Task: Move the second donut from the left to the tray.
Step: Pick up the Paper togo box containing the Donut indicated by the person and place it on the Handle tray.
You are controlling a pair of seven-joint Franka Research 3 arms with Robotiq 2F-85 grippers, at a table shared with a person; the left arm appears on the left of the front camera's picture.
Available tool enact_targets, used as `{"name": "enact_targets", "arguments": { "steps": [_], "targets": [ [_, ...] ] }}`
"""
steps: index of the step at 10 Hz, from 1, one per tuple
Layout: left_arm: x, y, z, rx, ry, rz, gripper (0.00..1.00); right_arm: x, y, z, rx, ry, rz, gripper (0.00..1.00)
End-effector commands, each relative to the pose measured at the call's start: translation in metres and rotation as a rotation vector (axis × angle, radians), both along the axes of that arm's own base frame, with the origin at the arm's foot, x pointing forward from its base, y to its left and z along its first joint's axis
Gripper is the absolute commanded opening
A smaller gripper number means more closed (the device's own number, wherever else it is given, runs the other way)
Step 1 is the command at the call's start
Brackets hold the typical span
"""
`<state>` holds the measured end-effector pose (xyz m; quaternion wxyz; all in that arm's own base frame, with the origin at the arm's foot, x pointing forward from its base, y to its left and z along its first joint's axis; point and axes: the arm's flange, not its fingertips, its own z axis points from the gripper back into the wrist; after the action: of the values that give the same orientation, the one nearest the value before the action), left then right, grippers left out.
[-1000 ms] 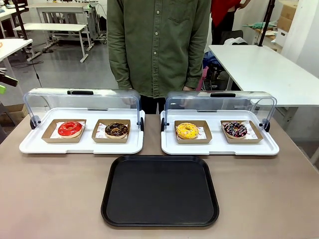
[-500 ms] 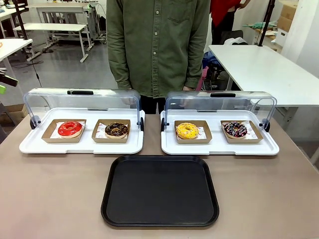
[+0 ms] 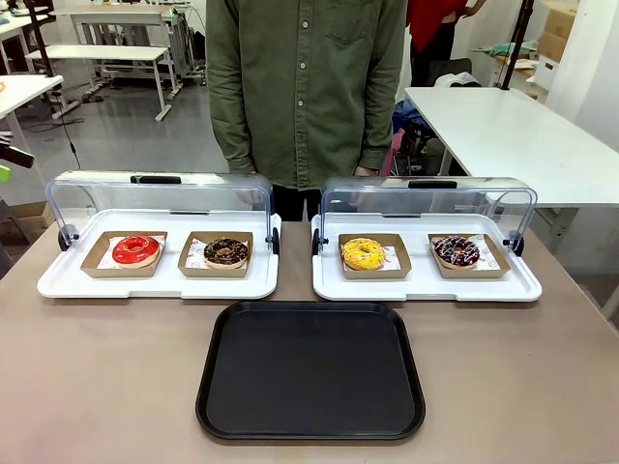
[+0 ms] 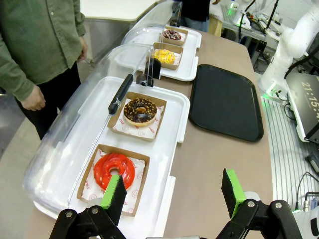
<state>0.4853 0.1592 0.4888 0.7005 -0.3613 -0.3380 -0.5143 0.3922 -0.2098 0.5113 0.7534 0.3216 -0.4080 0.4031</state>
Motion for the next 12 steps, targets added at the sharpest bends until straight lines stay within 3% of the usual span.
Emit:
{"name": "enact_targets", "arguments": {
  "steps": [1, 12],
  "targets": [
    [0.0000, -0.0009, 0.0012, -0.002, 0.007, 0.004, 1.00, -0.0011, 0.0037, 0.0012, 0.018, -0.019, -0.002, 1.00],
    [0.0000, -0.0009, 0.0012, -0.002, 0.007, 0.004, 1.00, -0.0011, 0.0037, 0.0012, 0.018, -0.019, -0.002, 1.00]
  ]
}}
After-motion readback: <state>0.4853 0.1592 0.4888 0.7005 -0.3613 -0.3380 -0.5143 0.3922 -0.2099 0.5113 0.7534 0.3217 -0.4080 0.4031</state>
